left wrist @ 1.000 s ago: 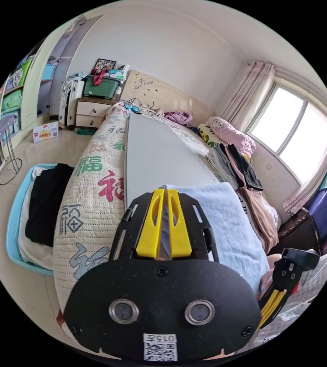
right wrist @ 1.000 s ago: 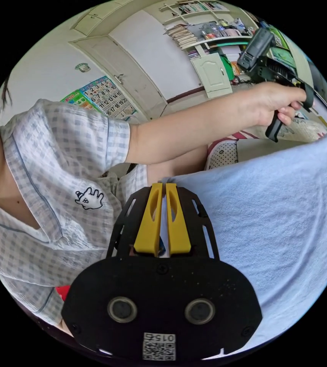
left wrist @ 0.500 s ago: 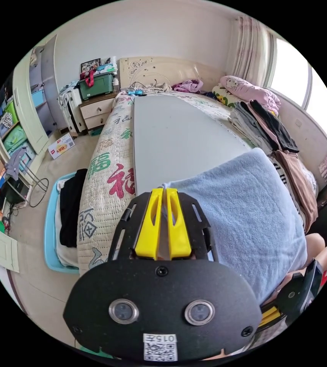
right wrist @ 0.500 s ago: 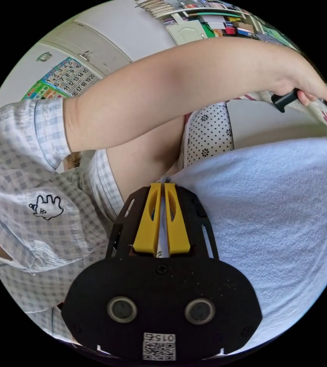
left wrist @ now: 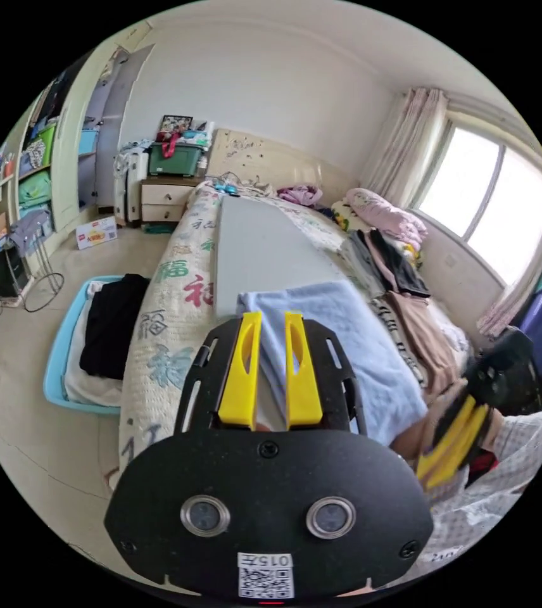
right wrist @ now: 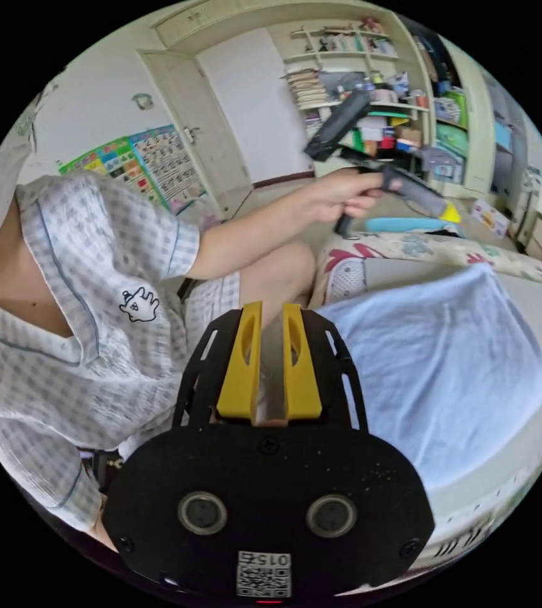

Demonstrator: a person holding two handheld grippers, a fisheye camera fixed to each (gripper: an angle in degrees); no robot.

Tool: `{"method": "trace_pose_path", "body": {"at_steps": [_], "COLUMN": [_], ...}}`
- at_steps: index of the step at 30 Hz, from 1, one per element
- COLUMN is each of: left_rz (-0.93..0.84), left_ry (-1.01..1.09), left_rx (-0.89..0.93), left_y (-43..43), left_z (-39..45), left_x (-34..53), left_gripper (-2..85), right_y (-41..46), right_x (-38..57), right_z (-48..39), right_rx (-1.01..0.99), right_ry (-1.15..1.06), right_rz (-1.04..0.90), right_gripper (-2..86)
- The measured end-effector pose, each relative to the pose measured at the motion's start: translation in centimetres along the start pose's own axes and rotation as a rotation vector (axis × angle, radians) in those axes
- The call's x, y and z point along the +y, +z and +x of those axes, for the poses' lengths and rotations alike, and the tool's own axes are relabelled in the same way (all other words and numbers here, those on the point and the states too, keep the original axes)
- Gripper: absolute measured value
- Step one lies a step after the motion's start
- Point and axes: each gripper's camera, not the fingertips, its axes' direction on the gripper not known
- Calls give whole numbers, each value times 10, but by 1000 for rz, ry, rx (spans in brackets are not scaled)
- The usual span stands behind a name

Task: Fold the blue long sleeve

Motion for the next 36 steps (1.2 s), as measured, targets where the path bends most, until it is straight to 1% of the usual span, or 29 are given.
{"method": "trace_pose_path", "body": {"at_steps": [1, 3, 4, 6, 7, 9, 11, 14, 15, 17, 18, 21, 23, 26, 30, 36], "left_rz": [11, 38, 31, -16, -38, -138, -184, -172, -172, -168, -130, -58, -51, -91, -167, -180], "left_ry": [-9, -45, -61, -116, -129, -142, -144, -177, -180, -156, -138, -131, -164, -177, -134, -137], "left_rx": [18, 37, 28, -10, -17, -25, -16, 6, 26, 46, 45, 5, 24, -13, -107, -133], "left_y": [-6, -23, -25, -27, -26, -16, -8, -4, -4, -8, -17, -40, -42, -32, -11, -2], "left_z": [5, 25, 29, 42, 44, 55, 60, 59, 57, 56, 59, 64, 60, 63, 81, 94], "left_x": [11, 65, 79, 130, 139, 165, 175, 180, 179, 178, 178, 180, 183, 185, 183, 183], "left_gripper": [75, 81, 81, 81, 82, 85, 88, 78, 58, 27, 13, 1, -3, -5, -6, -5], "right_y": [-5, -15, -16, -16, -15, -12, -12, -7, -3, 4, 11, 30, 43, 59, 77, 94], "right_x": [9, 51, 61, 97, 104, 121, 125, 122, 119, 117, 115, 114, 115, 113, 107, 101], "right_z": [-3, -17, -20, -28, -29, -32, -34, -24, -20, -16, -14, -5, 4, 13, 22, 17], "right_rx": [39, 202, 243, 371, 390, 442, 480, 543, 572, 587, 566, 552, 547, 560, 598, 621], "right_ry": [32, 163, 197, 334, 366, 452, 472, 551, 580, 587, 581, 599, 629, 655, 669, 636], "right_rz": [18, 64, 70, 73, 69, 64, 105, 92, 76, 53, 30, -41, -82, -95, -139, -219], "right_gripper": [80, 97, 100, 104, 104, 110, 115, 117, 118, 118, 118, 110, 100, 75, 45, 37]}}
